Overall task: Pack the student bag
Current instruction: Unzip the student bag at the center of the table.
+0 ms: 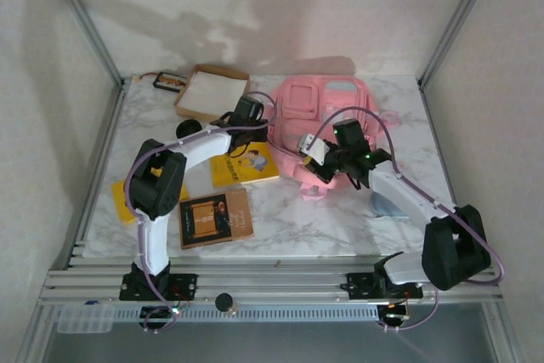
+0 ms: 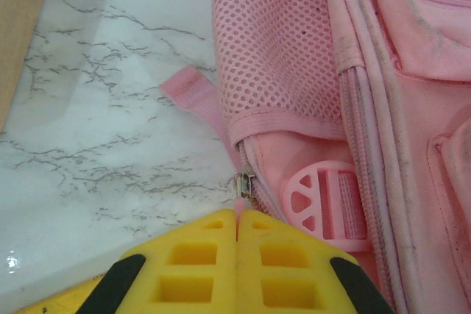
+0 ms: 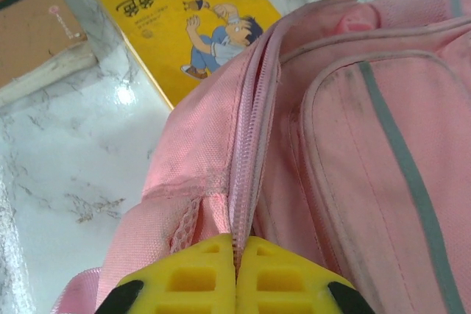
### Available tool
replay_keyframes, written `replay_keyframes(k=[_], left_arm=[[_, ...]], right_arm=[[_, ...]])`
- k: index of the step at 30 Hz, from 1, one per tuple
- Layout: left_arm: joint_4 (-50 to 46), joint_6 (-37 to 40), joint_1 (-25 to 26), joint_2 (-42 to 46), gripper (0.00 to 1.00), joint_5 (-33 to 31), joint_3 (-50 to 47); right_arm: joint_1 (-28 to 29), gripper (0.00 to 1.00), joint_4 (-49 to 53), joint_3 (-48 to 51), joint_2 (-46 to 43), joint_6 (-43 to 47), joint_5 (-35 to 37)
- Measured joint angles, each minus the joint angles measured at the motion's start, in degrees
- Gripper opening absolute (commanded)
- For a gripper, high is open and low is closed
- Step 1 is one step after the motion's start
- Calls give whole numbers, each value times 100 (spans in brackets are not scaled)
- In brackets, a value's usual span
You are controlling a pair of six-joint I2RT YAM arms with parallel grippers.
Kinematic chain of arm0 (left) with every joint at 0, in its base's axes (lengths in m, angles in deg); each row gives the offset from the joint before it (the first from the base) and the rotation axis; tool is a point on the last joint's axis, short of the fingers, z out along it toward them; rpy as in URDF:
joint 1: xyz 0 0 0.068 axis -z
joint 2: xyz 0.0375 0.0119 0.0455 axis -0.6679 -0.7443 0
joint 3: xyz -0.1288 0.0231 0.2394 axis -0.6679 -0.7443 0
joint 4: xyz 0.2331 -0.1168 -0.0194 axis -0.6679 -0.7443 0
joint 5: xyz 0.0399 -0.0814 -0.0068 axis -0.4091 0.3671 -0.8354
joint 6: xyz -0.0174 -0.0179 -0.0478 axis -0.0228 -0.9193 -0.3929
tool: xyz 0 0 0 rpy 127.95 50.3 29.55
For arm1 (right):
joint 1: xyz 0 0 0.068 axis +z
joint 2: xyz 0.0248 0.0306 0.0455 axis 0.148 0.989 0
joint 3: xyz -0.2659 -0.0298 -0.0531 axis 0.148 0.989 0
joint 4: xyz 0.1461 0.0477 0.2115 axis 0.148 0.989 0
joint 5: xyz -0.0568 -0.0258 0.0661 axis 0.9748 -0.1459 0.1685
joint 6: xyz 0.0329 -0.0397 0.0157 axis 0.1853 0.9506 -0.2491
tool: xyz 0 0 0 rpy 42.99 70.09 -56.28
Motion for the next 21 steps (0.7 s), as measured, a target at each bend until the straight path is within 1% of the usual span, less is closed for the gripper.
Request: replay_keyframes(k=[2, 3, 4, 5, 6, 7, 8, 11, 17, 18, 19, 21], left_arm=[[4, -15, -15, -2, 0, 39, 0], [11, -15, -22, 0, 7, 70, 0], [11, -15, -24, 4, 12, 85, 0], [4, -24, -26, 7, 17, 96, 0], [0, -50, -31, 11, 25, 105, -2], [2, -85, -31, 33, 31, 105, -11], [2, -109, -37, 79, 35, 114, -31], [-7, -197, -83, 376, 41, 203, -155], [68, -531, -116, 1475, 48, 420, -728], [116, -601, -116, 1703, 49, 463, -894], [155, -695, -116, 1908, 51, 525, -1060], [264, -874, -107, 2302, 55, 667, -1460]], right_arm=[[-4, 18, 0, -39, 101, 0, -20], [-7, 19, 2, -50, 120, -11, -11], [-7, 21, -2, -66, 129, -20, 31], [-9, 26, -9, -90, 129, -31, 92], [-17, 31, -24, -122, 129, -35, 127], [-20, 33, -55, -151, 129, -61, 142], [-26, 36, -90, -181, 129, -118, 144], [-31, 44, -262, -214, 81, -310, 136], [-31, 51, -538, -275, -203, -1161, 142], [-31, 58, -584, -297, -245, -1338, 138], [-31, 62, -625, -313, -295, -1547, 136], [-31, 67, -664, -315, -422, -1908, 125]])
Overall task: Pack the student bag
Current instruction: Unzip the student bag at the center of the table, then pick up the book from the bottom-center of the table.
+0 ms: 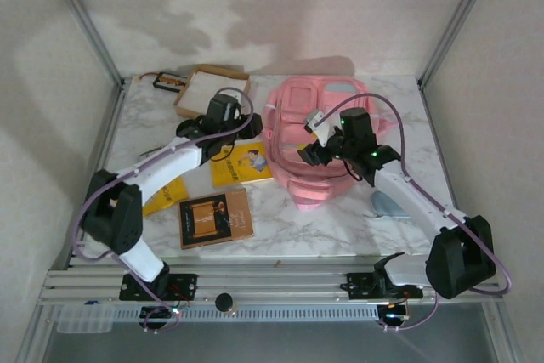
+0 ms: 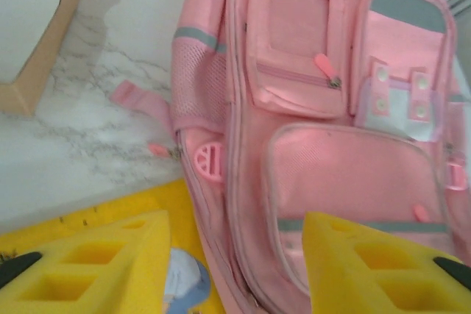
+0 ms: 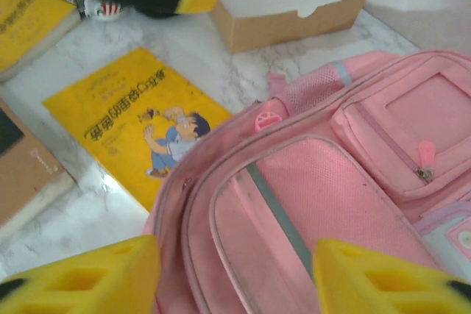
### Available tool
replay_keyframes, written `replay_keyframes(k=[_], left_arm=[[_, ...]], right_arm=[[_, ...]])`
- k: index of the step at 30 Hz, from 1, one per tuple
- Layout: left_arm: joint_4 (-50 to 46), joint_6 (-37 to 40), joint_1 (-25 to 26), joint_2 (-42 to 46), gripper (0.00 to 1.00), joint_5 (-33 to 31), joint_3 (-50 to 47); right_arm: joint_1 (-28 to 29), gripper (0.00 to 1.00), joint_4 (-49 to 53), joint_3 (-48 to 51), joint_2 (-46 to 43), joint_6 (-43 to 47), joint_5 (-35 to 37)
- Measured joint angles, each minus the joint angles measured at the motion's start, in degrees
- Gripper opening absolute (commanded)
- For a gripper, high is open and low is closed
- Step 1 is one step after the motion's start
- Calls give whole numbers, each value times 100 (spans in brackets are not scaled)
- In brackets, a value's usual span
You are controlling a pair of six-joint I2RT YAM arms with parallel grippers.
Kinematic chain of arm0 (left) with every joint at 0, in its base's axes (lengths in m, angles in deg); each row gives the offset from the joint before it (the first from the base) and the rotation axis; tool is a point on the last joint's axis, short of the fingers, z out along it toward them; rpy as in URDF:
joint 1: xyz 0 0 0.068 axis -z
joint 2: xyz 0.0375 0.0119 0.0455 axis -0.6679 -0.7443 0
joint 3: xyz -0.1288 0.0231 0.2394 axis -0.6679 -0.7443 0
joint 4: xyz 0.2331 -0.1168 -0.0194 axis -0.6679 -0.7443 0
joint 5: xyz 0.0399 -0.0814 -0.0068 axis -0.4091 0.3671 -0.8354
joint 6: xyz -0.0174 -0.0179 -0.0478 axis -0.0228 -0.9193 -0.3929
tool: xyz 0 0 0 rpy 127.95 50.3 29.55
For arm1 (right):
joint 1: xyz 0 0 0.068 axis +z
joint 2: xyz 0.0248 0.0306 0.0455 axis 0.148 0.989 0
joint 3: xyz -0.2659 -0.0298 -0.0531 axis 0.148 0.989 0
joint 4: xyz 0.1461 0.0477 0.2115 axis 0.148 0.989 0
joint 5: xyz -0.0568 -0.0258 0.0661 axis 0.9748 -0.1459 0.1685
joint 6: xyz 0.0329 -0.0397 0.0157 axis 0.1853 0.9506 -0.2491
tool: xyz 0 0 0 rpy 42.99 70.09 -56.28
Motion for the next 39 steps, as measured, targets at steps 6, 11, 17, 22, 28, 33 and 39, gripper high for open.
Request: replay_keyframes(k=[6, 11, 17, 22, 28, 33, 39], left_arm=[[-79, -494, 153, 859, 61, 76, -1010], [-387, -1231, 352, 2072, 66, -122, -2013], [-1016, -2527, 1091, 3348, 66, -898, -3071], [-1998, -3195, 1604, 4096, 69, -1193, -3528], [-2594, -3307, 2393, 4647, 72, -1394, -3593], [-2656, -3383, 2844, 4732, 75, -1403, -3936], [-2643, -3425, 2938, 4734, 79, -1314, -4448]], right_arm=[[0, 89, -227, 223, -505, -1327, -26], [48, 91, -306, 437, -581, -2575, 13], [671, 90, -168, 492, -212, -3689, 278], [1386, 91, -118, 612, 52, -4275, 509], [2046, 91, -348, 627, 708, -4863, 664], [2470, 90, -573, 302, 1641, -5069, 763], [2608, 87, -846, -505, 2616, -5112, 782]])
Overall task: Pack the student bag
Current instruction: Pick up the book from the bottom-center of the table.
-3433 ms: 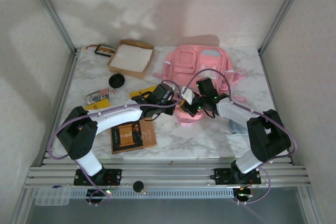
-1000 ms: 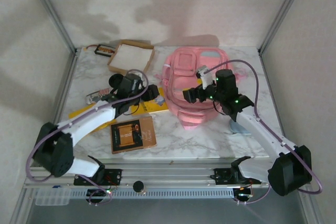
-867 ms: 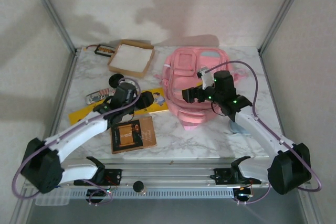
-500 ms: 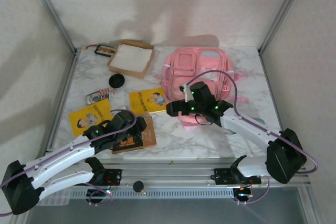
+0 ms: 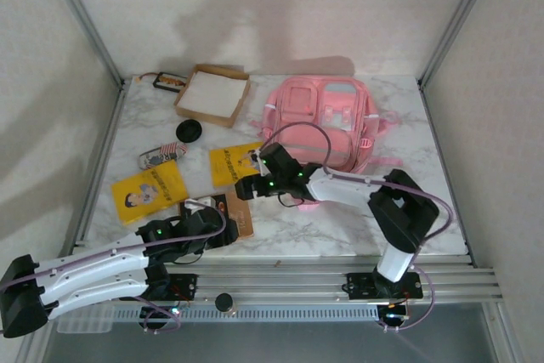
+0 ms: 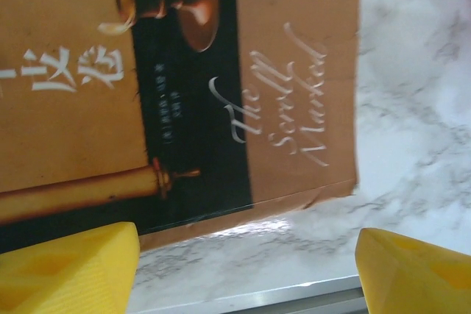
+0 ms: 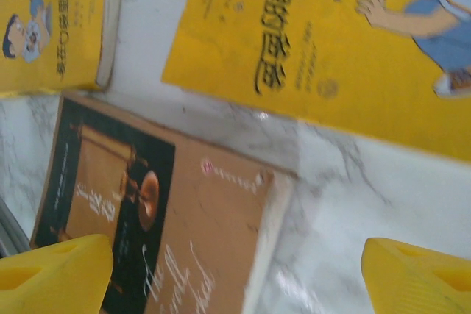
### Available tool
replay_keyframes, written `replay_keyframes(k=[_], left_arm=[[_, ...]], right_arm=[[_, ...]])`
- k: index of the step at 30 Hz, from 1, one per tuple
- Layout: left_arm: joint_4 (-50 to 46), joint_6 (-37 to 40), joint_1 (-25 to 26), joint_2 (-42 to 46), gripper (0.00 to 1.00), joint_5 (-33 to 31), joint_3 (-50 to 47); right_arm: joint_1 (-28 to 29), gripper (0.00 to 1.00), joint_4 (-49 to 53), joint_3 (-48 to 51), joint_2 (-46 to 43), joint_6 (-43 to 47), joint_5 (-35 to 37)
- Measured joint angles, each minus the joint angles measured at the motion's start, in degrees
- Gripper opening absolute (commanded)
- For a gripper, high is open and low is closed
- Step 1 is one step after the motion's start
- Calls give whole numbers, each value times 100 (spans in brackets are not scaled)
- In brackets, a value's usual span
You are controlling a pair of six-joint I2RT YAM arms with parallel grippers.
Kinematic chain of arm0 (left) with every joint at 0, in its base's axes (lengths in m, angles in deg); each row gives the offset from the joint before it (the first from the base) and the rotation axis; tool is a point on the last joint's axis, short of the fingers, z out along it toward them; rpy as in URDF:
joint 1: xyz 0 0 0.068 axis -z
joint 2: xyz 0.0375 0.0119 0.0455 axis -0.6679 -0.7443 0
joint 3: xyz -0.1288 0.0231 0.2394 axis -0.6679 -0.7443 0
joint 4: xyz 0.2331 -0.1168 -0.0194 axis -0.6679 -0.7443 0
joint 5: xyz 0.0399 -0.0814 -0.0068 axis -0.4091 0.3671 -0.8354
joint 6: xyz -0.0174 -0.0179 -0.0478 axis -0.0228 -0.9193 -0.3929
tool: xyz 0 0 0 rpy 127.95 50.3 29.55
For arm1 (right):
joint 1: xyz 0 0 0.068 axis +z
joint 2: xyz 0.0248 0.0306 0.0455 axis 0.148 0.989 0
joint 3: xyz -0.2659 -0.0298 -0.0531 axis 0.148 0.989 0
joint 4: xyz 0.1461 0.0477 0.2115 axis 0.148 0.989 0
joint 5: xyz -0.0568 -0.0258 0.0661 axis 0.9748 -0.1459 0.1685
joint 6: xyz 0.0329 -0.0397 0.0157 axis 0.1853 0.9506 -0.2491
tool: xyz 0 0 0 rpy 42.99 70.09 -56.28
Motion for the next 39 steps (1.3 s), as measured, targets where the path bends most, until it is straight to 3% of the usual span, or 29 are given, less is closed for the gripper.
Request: replay_keyframes(k=[10, 19, 29, 39], left_arm=[[188, -90, -7, 529, 81, 81, -638], [227, -122, -52, 575, 82, 90, -649], [-57, -146, 87, 223, 83, 192, -48], [-85, -264, 382, 380, 84, 474, -376]], right_arm=[[94, 86, -127, -1167, 1215, 144, 59], [138, 86, 26, -1888, 1921, 402, 72], [151, 86, 90, -1974, 1985, 645, 70], [166, 86, -42, -1847, 1950, 763, 72]])
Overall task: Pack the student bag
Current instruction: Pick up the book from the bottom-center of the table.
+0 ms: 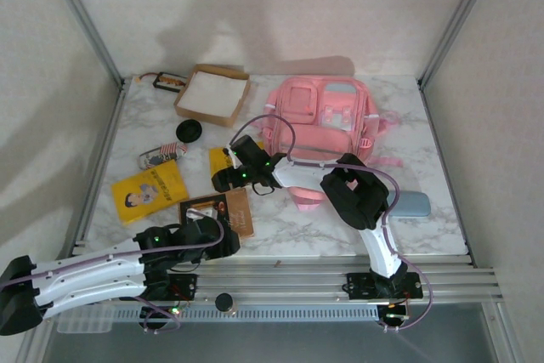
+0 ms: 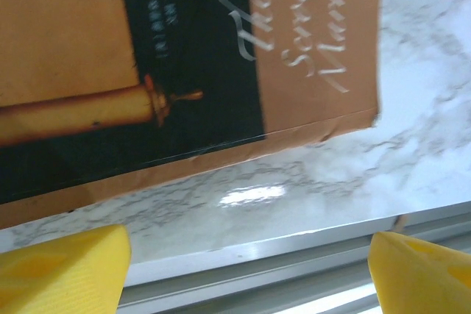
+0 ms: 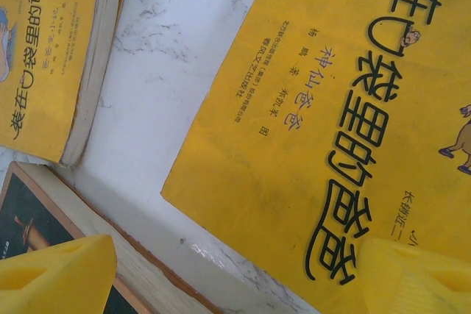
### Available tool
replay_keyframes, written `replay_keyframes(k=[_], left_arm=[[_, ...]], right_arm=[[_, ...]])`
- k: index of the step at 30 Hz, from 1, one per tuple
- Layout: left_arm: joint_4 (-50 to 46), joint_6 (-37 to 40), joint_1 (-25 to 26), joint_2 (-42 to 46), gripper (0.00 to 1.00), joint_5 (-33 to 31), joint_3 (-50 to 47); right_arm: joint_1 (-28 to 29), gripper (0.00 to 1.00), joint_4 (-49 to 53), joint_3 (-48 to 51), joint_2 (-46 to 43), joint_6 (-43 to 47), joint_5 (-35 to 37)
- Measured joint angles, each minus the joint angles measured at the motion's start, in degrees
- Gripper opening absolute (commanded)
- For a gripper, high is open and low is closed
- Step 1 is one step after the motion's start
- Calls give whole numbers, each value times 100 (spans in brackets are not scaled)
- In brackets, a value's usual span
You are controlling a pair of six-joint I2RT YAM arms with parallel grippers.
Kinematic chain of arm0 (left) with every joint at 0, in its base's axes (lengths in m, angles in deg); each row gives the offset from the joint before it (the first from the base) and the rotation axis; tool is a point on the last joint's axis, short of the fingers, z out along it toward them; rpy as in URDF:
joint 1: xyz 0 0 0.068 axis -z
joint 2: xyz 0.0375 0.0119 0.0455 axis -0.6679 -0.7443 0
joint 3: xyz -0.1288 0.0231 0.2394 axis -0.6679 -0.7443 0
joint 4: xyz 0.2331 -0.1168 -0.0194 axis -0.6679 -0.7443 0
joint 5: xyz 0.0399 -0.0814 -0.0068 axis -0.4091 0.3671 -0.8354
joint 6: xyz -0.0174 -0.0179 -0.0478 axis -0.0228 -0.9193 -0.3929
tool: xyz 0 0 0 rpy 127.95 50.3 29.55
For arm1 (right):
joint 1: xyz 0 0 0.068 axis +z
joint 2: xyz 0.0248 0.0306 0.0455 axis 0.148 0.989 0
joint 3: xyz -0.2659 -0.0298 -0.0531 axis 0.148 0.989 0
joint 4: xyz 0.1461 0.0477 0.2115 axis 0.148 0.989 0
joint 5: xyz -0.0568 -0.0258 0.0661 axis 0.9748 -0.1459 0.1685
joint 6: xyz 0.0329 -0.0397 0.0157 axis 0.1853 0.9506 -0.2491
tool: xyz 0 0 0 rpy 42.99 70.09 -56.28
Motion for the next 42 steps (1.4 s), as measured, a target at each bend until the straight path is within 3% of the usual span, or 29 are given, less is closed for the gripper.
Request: replay_keyframes(k=[9, 25, 29, 34, 42], left_arm=[[120, -35, -177, -20, 85, 111, -273], [225, -302, -2107, -608, 85, 1311, -55], [214, -232, -2603, -501, 84, 1209, -72], [278, -24, -3241, -498, 83, 581, -76], [317, 7, -3401, -407, 82, 481, -131]], right_arm=[[28, 86, -90, 313, -205, 42, -31], [131, 85, -131, 1325, -826, -192, -304], [245, 85, -146, 1528, -984, -348, -310], [323, 86, -133, 1788, -1237, -669, -326], [127, 89, 205, 1685, -1504, -844, -299]])
